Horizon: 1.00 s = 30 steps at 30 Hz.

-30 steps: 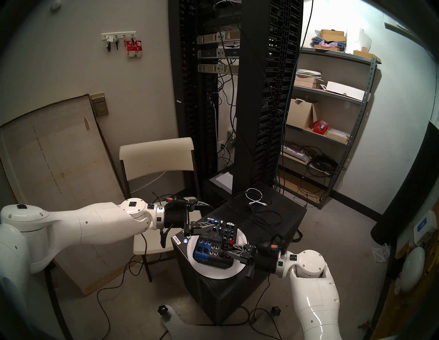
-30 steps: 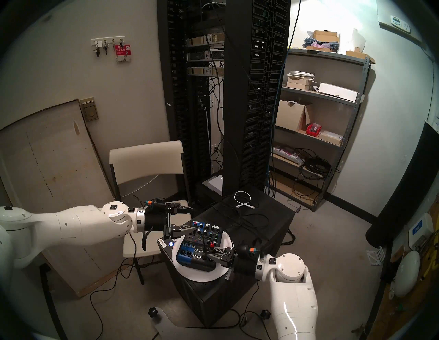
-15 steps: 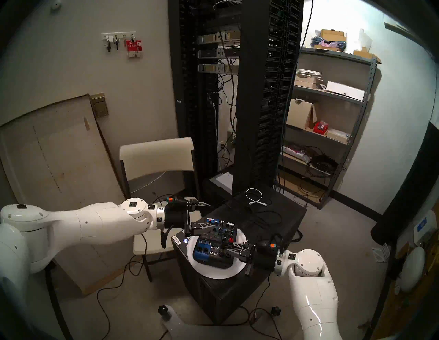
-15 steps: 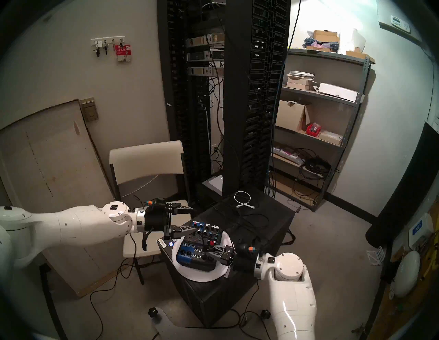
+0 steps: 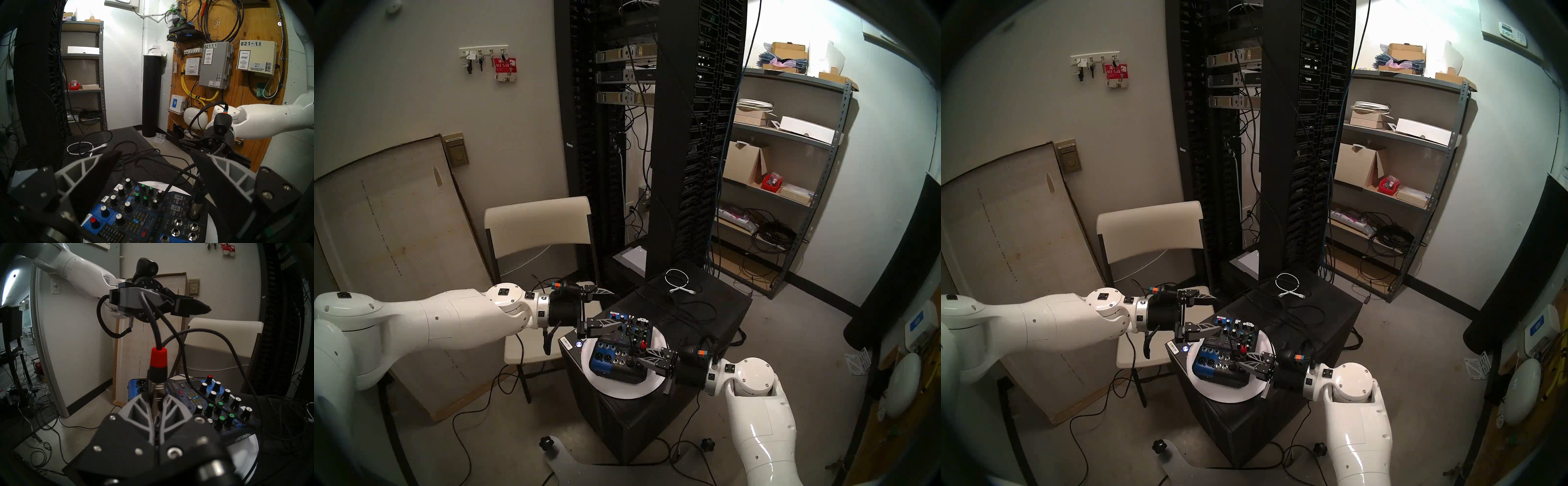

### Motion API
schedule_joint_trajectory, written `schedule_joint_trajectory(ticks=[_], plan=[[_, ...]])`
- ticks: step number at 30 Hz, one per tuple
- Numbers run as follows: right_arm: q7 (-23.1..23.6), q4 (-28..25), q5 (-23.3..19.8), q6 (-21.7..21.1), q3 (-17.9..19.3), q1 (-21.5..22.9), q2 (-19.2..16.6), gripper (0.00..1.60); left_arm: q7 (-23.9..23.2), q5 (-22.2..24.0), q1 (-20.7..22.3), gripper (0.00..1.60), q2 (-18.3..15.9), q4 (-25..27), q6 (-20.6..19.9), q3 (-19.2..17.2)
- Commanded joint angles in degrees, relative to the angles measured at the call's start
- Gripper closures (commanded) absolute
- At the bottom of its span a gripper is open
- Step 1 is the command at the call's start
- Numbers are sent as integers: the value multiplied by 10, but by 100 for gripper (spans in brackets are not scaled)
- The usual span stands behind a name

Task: Insert aux cable

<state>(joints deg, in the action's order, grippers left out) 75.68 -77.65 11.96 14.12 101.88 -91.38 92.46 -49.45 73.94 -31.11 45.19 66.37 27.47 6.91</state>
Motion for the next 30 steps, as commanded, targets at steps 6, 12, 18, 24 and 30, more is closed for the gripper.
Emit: schedule_joint_trajectory(ticks=[6,12,18,24,30], plan=[[1,2,0,3,-1,7,-3,160,-2,-2,12,6,0,4,1,-6],[-1,11,4,8,-1,8,-5,160,2,-7,18,4,-12,25,0,-8],[-4,13,8,12,-2,6,-4,160,14,-16,32,3,-39,73,-3,-11],[-5,12,9,14,-3,5,-3,160,7,-23,40,4,-69,129,-9,-10],[-6,13,10,13,-3,6,-3,160,34,-49,40,3,-96,185,-31,3]])
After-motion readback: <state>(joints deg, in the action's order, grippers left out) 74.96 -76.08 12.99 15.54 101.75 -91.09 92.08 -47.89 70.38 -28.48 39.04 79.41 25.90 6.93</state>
